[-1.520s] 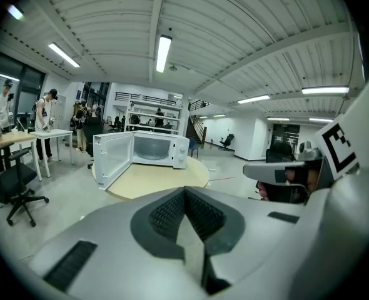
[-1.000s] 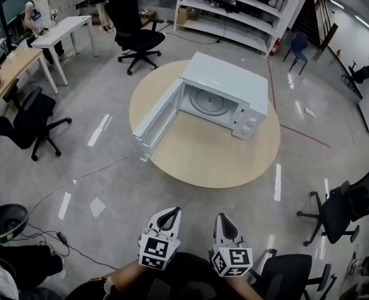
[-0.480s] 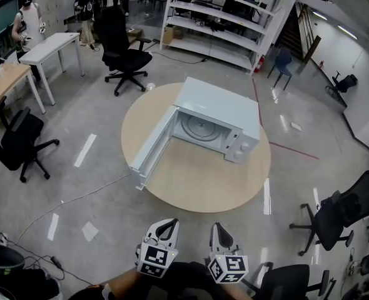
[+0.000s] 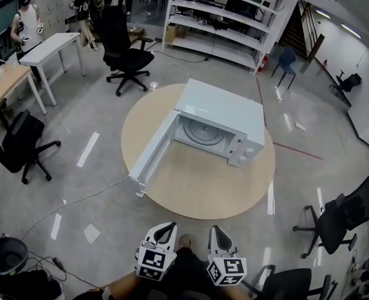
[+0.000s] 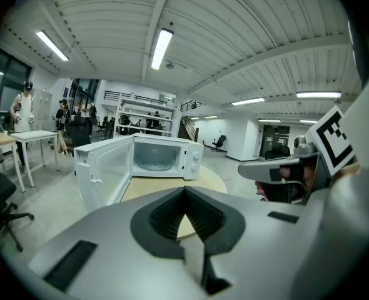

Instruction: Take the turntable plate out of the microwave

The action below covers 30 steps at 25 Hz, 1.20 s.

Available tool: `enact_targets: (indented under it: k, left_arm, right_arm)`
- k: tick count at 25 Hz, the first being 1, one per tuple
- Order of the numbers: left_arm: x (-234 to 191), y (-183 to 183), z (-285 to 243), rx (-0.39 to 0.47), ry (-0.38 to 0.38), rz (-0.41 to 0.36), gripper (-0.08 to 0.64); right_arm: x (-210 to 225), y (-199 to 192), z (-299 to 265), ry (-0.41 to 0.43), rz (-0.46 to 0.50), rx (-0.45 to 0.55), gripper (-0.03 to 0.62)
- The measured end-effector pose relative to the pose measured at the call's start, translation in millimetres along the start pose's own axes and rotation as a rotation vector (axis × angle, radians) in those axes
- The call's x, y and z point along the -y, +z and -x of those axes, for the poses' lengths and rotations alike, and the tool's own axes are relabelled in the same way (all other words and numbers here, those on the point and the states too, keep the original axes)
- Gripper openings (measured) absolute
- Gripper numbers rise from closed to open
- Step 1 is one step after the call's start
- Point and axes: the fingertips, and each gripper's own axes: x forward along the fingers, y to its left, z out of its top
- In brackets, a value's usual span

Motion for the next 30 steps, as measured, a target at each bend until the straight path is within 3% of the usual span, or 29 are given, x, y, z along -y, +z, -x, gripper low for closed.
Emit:
enact_targets:
  k: [15, 22, 30]
  left_arm:
    - [-22.2, 57.7, -99.3, -0.029, 0.108, -0.009, 0.038]
    - [-9.0, 79.6, -161.9, -0.043, 0.139, -0.030, 0.038]
    - [-12.2, 82.8, -206.3, -0.068, 0.170, 0.025, 0.038]
  right_arm:
    - [71.1, 39.9, -100.4, 0.116, -0.050, 0.033, 0.017]
    - [125.0, 48.4, -139.7, 0.160, -0.034, 0.039, 0.017]
    - [158.4, 56.1, -172.7, 0.211, 0.000, 0.047, 0.017]
